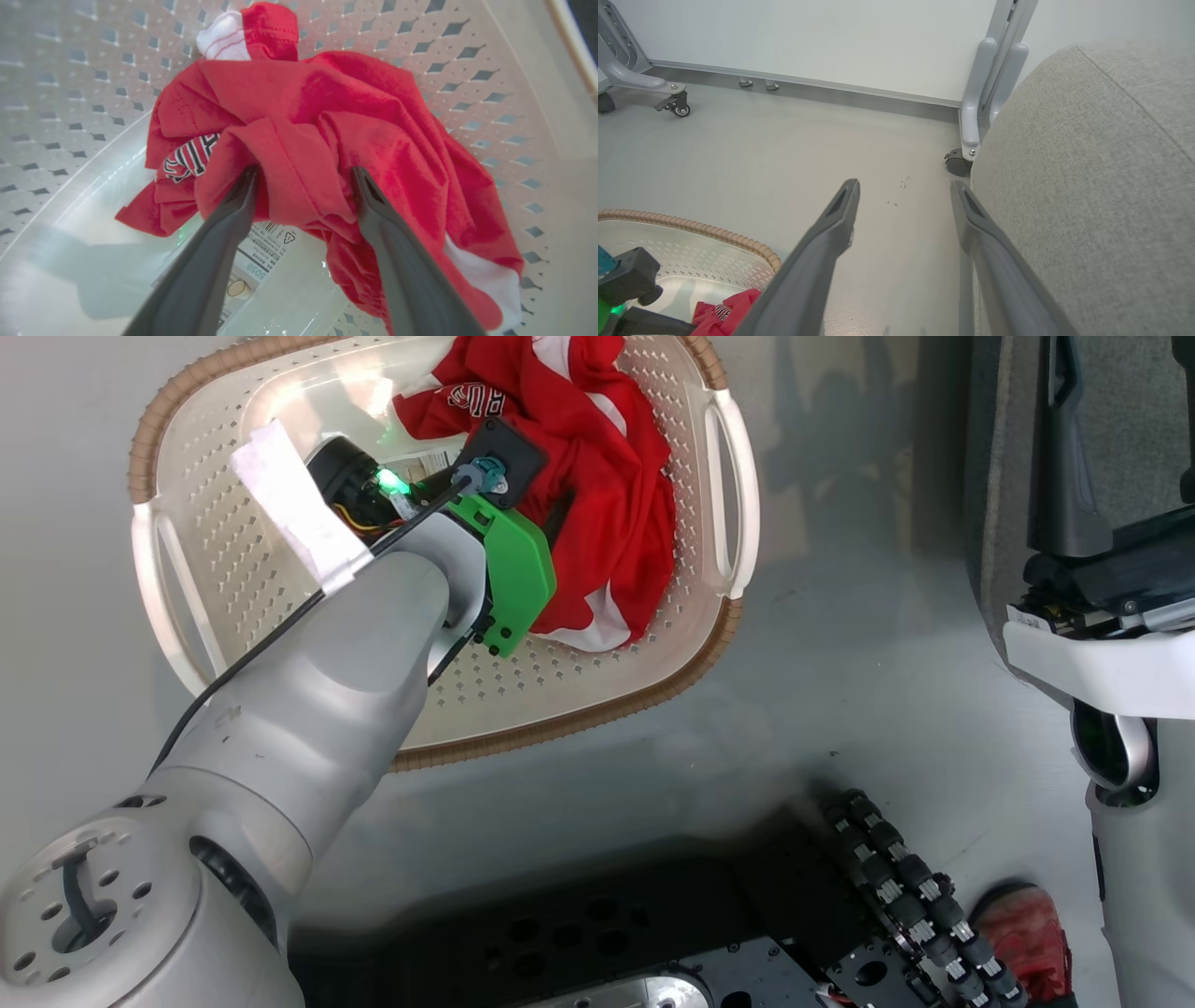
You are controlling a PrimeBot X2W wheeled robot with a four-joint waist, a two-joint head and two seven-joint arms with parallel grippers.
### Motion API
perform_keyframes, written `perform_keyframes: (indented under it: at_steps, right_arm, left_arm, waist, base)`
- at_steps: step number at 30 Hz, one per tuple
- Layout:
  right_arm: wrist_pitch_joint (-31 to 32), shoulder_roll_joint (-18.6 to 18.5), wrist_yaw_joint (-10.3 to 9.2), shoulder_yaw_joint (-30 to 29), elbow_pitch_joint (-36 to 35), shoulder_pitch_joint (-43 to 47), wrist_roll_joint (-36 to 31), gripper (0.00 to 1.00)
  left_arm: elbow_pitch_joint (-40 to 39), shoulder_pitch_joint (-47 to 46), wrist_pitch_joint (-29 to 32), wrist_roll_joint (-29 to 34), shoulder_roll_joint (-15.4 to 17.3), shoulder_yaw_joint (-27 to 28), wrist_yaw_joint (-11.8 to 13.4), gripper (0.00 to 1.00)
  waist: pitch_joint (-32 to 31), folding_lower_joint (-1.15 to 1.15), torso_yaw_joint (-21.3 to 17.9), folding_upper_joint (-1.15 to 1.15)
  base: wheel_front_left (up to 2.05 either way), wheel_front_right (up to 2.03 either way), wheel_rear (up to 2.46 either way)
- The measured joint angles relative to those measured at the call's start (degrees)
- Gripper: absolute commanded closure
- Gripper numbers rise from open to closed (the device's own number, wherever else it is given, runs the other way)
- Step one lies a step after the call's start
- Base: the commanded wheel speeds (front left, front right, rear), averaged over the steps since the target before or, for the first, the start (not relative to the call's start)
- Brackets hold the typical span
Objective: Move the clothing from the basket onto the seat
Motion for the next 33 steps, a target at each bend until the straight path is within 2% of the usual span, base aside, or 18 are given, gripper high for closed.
perform_keyframes:
  at_steps: [3, 4, 5, 6, 16, 24, 28, 33]
  right_arm:
    - [0.0, -0.1, 0.00, -0.1, -0.5, 0.4, 0.3, 0.00]
    - [0.0, -0.1, 0.00, -0.1, -0.6, 0.5, 0.4, 0.00]
    - [0.0, -0.2, 0.00, -0.1, -0.8, 0.7, 0.4, 0.00]
    - [0.0, -0.3, 0.00, -0.1, -0.9, 0.9, 0.3, 0.00]
    - [0.0, -0.7, 0.00, -0.4, -1.2, 1.8, 0.2, 0.00]
    - [0.0, 0.4, 0.00, 0.1, -0.7, -1.2, 0.2, 0.00]
    - [0.0, 1.0, 0.00, -0.1, 0.5, -1.7, 0.2, 0.00]
    - [0.0, 1.8, 0.00, -0.5, 1.8, -0.3, 0.5, 0.00]
  left_arm:
    - [1.8, -0.1, -3.0, 1.1, -0.3, 0.0, 0.0, 0.00]
    - [2.4, -0.1, -3.5, 1.2, -0.2, 0.0, 0.0, 0.08]
    - [2.7, -0.1, -4.0, 1.2, -0.2, -0.1, 0.0, 0.57]
    - [2.7, -0.1, -4.6, 1.4, -0.3, -0.1, 0.0, 1.00]
    - [0.6, -0.2, -6.5, 3.0, -0.4, -0.1, 0.0, 1.00]
    - [-1.2, -1.4, -8.7, 2.9, -0.4, 0.7, 0.0, 1.00]
    - [-6.1, -0.5, -8.9, 4.8, -0.4, 3.5, 1.2, 1.00]
    - [-12.4, 6.4, -9.0, 10.6, 0.2, 7.5, 2.2, 1.00]
  waist:
    - [0.2, 0.00, -0.2, 0.00]
    - [0.2, 0.00, -0.3, 0.00]
    - [0.2, 0.00, -0.4, 0.00]
    - [0.2, 0.00, -0.4, 0.00]
    - [0.0, 0.00, -0.4, 0.00]
    - [-0.6, 0.00, 0.6, 0.00]
    - [-2.4, 0.00, 1.0, 0.00]
    - [-6.6, 0.00, 1.7, 0.00]
  base:
    - [0.00, 0.00, 0.00]
    - [0.00, 0.00, 0.00]
    - [0.00, 0.00, 0.00]
    - [0.00, 0.00, 0.00]
    - [0.00, 0.00, 0.00]
    - [0.00, 0.00, 0.00]
    - [0.00, 0.00, 0.00]
    - [0.00, 0.00, 0.00]
